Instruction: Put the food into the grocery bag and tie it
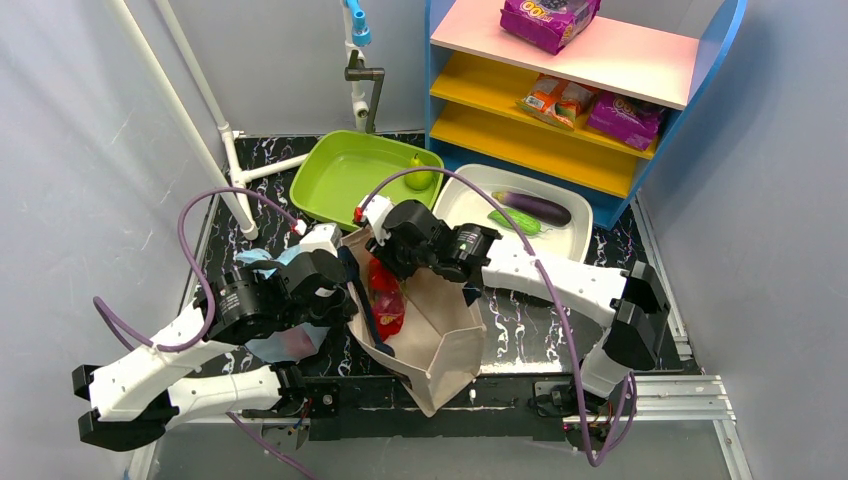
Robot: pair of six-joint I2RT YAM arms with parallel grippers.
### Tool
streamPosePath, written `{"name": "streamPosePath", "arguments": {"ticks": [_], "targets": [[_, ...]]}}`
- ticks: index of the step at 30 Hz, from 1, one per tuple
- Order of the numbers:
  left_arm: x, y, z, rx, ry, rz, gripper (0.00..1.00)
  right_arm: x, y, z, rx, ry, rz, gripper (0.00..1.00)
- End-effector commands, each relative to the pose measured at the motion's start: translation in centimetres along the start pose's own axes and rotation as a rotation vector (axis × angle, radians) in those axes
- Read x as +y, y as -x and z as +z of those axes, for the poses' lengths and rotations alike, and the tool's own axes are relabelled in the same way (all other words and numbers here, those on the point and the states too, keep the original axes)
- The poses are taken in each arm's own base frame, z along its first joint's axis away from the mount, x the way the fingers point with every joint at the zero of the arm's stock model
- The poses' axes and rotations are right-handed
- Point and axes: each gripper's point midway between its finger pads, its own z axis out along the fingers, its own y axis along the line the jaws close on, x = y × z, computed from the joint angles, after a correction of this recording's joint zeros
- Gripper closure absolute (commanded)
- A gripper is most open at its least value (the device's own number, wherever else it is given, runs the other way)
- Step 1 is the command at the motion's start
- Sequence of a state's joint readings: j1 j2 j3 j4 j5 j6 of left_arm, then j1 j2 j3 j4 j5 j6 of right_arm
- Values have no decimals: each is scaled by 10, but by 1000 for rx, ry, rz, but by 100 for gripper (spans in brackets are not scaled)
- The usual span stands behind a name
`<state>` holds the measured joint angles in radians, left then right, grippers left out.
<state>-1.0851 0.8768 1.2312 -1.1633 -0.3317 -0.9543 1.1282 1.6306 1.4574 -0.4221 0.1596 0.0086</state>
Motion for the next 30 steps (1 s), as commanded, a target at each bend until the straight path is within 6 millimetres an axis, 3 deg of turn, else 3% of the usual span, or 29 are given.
{"name": "streamPosePath", "arguments": {"ticks": [1,4,7,17,21,27,30], "targets": [[13,-2,-4,-1,35,8,100,-2,35,-8,-124,-37,36,56],[15,-3,-6,1,37,13,100,0,35,-17,-98,-30,21,43],[17,-2,-8,-4,40,14,100,-3,35,-32,-77,-44,17,41],[17,-3,-8,-1,33,14,100,6,63,-119,-136,59,49,33],[12,-5,-6,7,11,15,96,0,92,-152,-234,45,61,32],[7,-8,-6,7,-28,-9,94,-38,150,-194,-437,-142,96,26],[6,-8,-5,-1,-50,-18,94,-62,172,-205,-494,-256,121,23]]}}
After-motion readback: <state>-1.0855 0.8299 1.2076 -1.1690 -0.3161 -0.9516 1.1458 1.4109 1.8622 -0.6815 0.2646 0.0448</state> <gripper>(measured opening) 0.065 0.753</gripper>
